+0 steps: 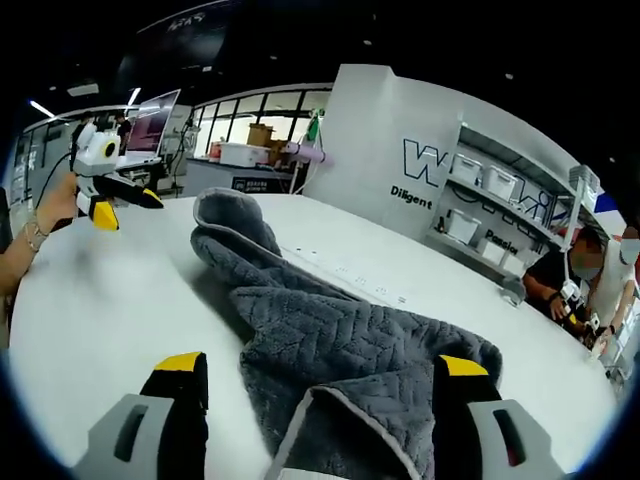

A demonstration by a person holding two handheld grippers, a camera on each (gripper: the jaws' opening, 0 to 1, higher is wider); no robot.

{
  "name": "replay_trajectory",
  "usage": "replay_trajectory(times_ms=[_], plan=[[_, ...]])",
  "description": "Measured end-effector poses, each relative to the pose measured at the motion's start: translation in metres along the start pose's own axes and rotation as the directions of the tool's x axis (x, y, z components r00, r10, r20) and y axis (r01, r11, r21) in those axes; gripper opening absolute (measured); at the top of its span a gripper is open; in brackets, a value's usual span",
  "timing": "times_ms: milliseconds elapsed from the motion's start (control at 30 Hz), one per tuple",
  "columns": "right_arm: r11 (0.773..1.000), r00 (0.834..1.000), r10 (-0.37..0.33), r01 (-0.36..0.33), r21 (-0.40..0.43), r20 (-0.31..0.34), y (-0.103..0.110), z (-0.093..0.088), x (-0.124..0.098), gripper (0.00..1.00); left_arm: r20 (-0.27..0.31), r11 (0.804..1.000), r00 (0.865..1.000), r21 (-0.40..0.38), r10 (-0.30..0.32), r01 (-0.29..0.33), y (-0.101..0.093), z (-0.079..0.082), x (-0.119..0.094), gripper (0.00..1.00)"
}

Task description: Fold the towel on the table until its edges align and the towel forms a compact rectangular stack.

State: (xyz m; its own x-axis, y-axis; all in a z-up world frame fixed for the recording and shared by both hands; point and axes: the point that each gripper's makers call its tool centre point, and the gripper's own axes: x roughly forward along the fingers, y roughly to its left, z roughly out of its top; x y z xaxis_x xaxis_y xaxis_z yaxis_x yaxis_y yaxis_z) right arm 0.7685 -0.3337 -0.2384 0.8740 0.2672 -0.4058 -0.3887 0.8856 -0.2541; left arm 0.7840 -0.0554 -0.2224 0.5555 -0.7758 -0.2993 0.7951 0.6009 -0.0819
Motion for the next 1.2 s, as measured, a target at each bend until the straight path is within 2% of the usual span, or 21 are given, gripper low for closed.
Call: replay_trajectory(times_ms=[100, 300, 367, 433, 500, 600, 667, 733, 767, 867, 933, 1100, 1167, 1200], plan=[[1.000, 1.000, 0.005, -0.005, 0.007, 0.013, 0.002, 0.002, -0.001, 0.97, 0.009, 1.000, 1.000, -0.003, -0.009, 0.009, -0.002, 0.012, 0.011, 0.81], [1.000, 1.000, 0.004, -0.004, 0.012, 0.029, 0.002, 0.005, -0.003, 0.97, 0.033, 1.000, 0.999, -0.010, 0.014, -0.013, 0.002, 0.029, 0.033, 0.71], [1.000, 0.999, 0.003, -0.004, 0.011, 0.032, 0.002, 0.006, -0.003, 0.96, 0.066, 0.999, 0.997, -0.040, 0.028, -0.026, 0.005, 0.037, 0.039, 0.68], [1.000, 0.999, 0.005, -0.005, 0.010, 0.034, 0.003, 0.007, -0.004, 0.96, 0.107, 0.997, 0.994, -0.077, 0.009, -0.001, 0.001, 0.044, 0.044, 0.59], [1.000, 0.999, 0.006, -0.006, 0.011, 0.037, 0.004, 0.008, -0.005, 0.96, 0.132, 0.991, 0.990, -0.121, -0.038, 0.054, -0.004, 0.050, 0.051, 0.50], [1.000, 0.999, 0.005, -0.005, 0.014, 0.043, 0.004, 0.009, -0.006, 0.96, 0.107, 0.992, 0.994, -0.115, -0.030, 0.042, -0.001, 0.047, 0.060, 0.42], [1.000, 0.999, 0.004, -0.005, 0.013, 0.042, 0.004, 0.009, -0.006, 0.96, 0.074, 0.994, 0.997, -0.107, 0.016, -0.008, 0.009, 0.041, 0.066, 0.43], [1.000, 0.999, 0.002, -0.002, 0.014, 0.042, 0.004, 0.009, -0.007, 0.96, 0.064, 0.994, 0.997, -0.103, 0.035, -0.028, 0.014, 0.038, 0.070, 0.41], [1.000, 0.999, 0.002, -0.002, 0.013, 0.042, 0.004, 0.008, -0.007, 0.96, 0.074, 0.994, 0.996, -0.105, 0.047, -0.039, 0.018, 0.038, 0.072, 0.36], [1.000, 0.999, 0.001, -0.001, 0.010, 0.039, 0.004, 0.008, -0.008, 0.96, 0.087, 0.990, 0.995, -0.135, 0.048, -0.036, 0.023, 0.038, 0.076, 0.20], [1.000, 0.999, 0.000, -0.001, 0.009, 0.038, 0.003, 0.007, -0.008, 0.96, 0.093, 0.987, 0.994, -0.154, 0.051, -0.036, 0.025, 0.038, 0.077, 0.19], [1.000, 0.999, -0.003, 0.003, 0.007, 0.032, 0.002, 0.006, -0.008, 0.96, 0.102, 0.984, 0.995, -0.176, 0.022, -0.004, 0.022, 0.037, 0.081, 0.08], [1.000, 1.000, -0.004, 0.004, 0.005, 0.028, 0.002, 0.005, -0.008, 0.96, 0.130, 0.979, 0.991, -0.201, 0.012, 0.014, 0.019, 0.042, 0.080, 0.06], [1.000, 1.000, -0.005, 0.004, 0.004, 0.028, 0.002, 0.005, -0.009, 0.96, 0.166, 0.972, 0.986, -0.233, -0.001, 0.041, 0.016, 0.049, 0.079, 0.06]])
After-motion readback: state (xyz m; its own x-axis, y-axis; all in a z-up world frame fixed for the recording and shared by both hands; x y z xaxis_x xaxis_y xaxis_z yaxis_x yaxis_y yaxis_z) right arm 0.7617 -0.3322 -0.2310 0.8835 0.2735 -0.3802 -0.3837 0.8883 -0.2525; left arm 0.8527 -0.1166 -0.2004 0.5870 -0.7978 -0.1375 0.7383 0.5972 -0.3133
